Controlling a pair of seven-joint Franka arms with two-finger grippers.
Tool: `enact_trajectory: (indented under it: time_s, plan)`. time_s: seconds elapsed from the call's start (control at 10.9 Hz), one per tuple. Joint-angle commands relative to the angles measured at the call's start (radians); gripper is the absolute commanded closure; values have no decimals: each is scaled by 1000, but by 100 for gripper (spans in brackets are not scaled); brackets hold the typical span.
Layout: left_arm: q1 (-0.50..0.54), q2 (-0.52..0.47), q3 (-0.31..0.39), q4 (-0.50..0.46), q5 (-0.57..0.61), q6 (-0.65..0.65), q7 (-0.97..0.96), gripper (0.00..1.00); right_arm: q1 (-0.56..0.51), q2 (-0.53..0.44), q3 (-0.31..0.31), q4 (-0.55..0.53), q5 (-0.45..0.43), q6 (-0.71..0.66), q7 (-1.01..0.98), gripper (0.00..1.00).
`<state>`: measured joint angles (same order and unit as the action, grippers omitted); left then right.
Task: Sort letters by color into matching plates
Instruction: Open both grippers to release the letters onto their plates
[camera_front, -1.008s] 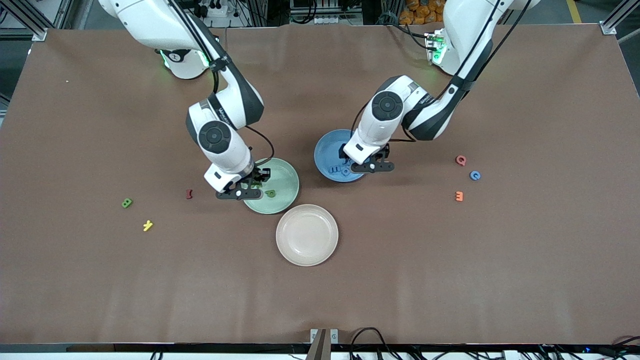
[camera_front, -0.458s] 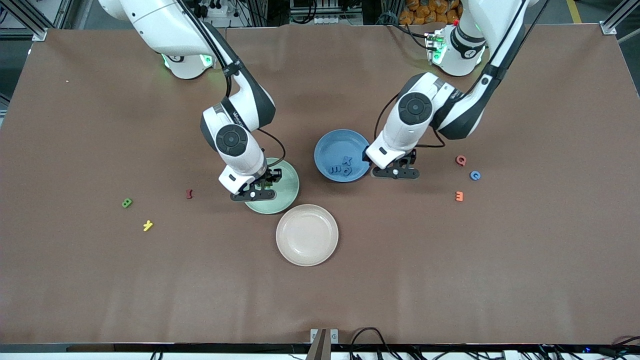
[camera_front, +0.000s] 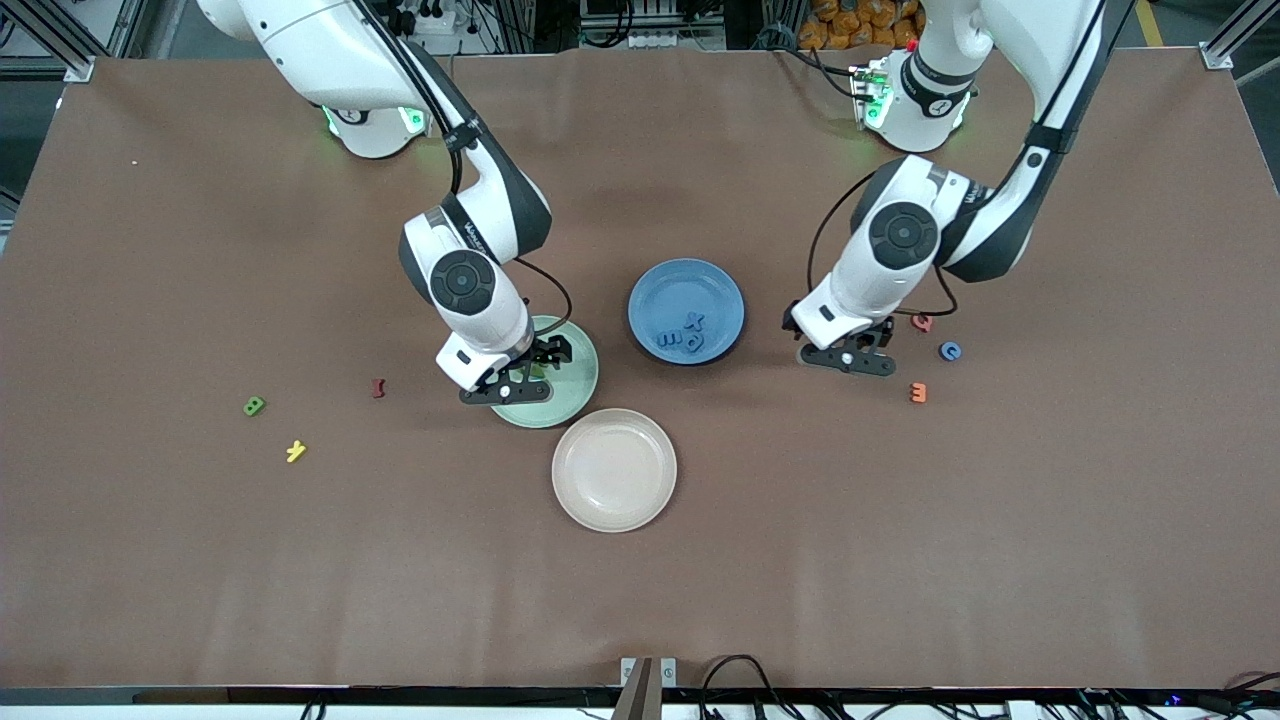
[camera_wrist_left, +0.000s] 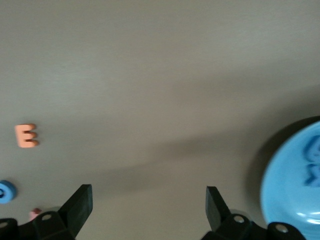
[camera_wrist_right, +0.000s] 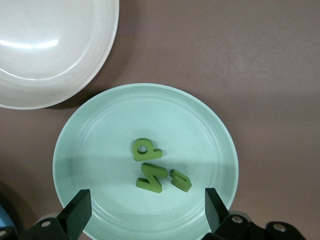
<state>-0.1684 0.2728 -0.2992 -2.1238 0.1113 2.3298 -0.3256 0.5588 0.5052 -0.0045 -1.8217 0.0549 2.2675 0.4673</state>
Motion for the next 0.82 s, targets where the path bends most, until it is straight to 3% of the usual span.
enact_trajectory:
  time_s: [0.0,0.09,0.46,0.73]
  plan:
    - [12,-55,73,-73,19,19,123,0,-20,-4,-9,58,0,-100,8,0]
    - [17,-63,80,-103,19,54,146,0,-34,-11,-17,68,-4,-100,5,0]
    - [17,-98,215,-203,18,174,292,0,-170,-43,-12,90,-7,-94,1,0]
    - [17,-95,268,-275,18,302,315,0,-288,-39,-12,111,-10,-89,-107,0]
